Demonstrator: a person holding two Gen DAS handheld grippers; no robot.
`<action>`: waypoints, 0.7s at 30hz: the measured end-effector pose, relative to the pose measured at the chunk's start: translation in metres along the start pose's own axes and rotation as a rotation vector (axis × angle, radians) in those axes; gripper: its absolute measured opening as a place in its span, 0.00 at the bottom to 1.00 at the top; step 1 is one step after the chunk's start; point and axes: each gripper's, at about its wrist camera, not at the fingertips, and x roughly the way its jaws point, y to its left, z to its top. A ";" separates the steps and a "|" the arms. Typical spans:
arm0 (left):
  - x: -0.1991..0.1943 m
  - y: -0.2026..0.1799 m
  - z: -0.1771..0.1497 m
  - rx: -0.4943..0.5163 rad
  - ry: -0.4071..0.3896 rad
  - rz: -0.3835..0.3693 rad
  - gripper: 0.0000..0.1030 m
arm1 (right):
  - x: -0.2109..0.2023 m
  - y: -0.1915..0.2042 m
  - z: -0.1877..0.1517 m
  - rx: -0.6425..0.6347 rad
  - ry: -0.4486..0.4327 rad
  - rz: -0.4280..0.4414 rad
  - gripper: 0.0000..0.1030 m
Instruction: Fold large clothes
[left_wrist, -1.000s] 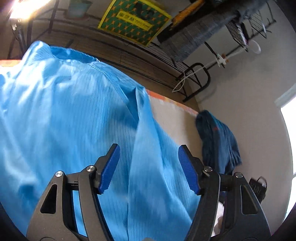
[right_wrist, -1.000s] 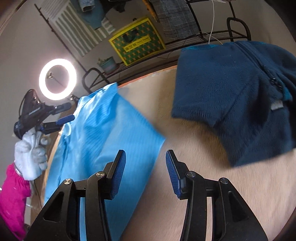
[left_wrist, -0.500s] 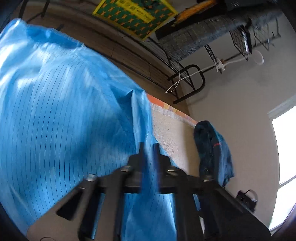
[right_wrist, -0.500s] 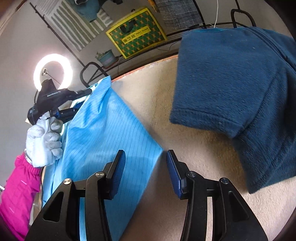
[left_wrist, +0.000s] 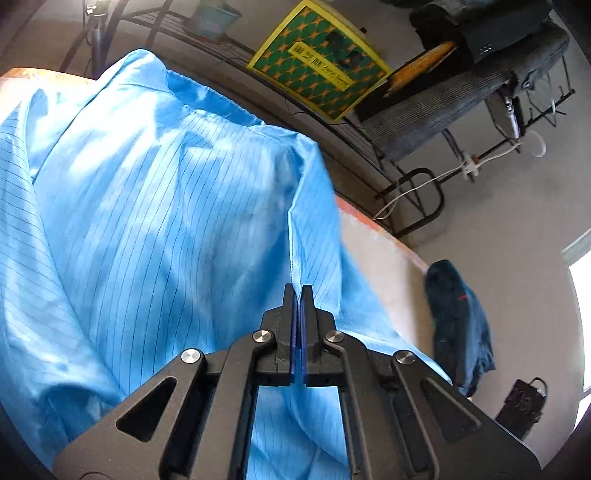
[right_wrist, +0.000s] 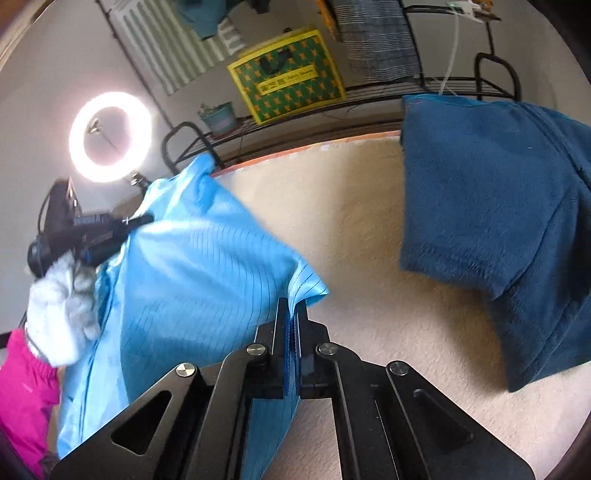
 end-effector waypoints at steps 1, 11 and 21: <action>0.005 -0.002 0.001 0.010 0.001 -0.004 0.00 | 0.003 -0.001 0.003 0.008 -0.006 -0.019 0.00; -0.023 -0.021 0.000 0.070 -0.037 0.020 0.00 | -0.011 -0.019 0.003 0.078 0.010 -0.025 0.09; -0.111 -0.033 -0.056 0.124 0.039 0.003 0.51 | -0.099 0.008 -0.019 0.022 -0.012 0.048 0.10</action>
